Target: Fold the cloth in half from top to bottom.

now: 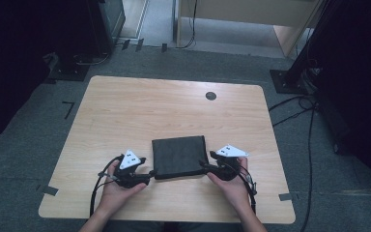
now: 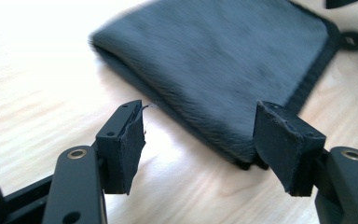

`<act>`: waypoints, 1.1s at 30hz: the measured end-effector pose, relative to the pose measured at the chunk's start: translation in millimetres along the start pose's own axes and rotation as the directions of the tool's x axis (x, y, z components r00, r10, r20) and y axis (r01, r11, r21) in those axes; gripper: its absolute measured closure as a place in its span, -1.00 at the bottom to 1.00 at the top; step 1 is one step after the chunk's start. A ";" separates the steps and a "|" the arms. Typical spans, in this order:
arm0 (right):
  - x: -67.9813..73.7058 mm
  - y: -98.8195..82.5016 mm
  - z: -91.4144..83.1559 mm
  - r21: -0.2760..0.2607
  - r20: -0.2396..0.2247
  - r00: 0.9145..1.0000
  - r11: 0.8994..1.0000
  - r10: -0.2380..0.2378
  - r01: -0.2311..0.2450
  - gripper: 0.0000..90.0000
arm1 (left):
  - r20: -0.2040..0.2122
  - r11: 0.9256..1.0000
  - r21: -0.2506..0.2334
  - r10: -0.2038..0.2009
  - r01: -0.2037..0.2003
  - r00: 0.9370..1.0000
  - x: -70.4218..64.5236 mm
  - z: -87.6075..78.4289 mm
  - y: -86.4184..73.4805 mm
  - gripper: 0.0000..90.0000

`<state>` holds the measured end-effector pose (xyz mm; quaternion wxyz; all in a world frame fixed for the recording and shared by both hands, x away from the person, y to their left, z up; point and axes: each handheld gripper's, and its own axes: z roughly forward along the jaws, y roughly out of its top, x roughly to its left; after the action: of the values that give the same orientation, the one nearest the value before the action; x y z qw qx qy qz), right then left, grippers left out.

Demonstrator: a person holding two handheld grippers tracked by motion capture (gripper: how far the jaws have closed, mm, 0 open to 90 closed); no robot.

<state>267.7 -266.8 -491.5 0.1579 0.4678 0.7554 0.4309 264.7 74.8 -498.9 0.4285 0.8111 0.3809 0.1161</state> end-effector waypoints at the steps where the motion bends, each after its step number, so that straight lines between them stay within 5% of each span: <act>1: 2.8 3.7 -0.5 -0.008 -0.003 1.000 1.000 -0.008 0.008 -0.05 | -0.010 1.000 -0.008 -0.016 0.016 1.000 4.0 -4.4 -0.4 -0.27; 5: 18.6 16.0 6.9 -0.021 -0.032 0.999 0.999 -0.034 0.033 -0.10 | -0.073 0.998 -0.019 -0.059 0.058 0.996 17.3 -21.1 -7.7 -0.36; 13: 45.1 21.8 39.7 0.051 -0.019 0.999 0.998 -0.045 0.046 -0.22 | -0.166 0.992 0.010 -0.119 0.122 0.979 41.9 -47.8 -32.3 -0.55; 21: 51.1 9.9 62.1 0.137 0.034 0.994 0.986 -0.105 0.100 -0.34 | -0.239 0.988 0.014 -0.149 0.157 0.959 61.9 -70.4 -53.9 -0.57; 25: 52.6 -0.3 62.6 0.074 0.048 0.990 0.989 -0.129 0.125 -0.35 | -0.283 0.988 0.028 -0.136 0.149 0.949 64.0 -71.4 -55.6 -0.59; 33: 57.8 -1.4 66.5 0.060 0.096 0.989 0.992 -0.114 0.108 -0.35 | -0.292 0.987 0.067 -0.121 0.146 0.949 63.4 -68.2 -56.2 -0.63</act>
<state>279.9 -184.9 -521.6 0.2059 0.4498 0.7832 0.3767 243.8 180.9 -510.4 0.3395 0.7760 0.4978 0.1864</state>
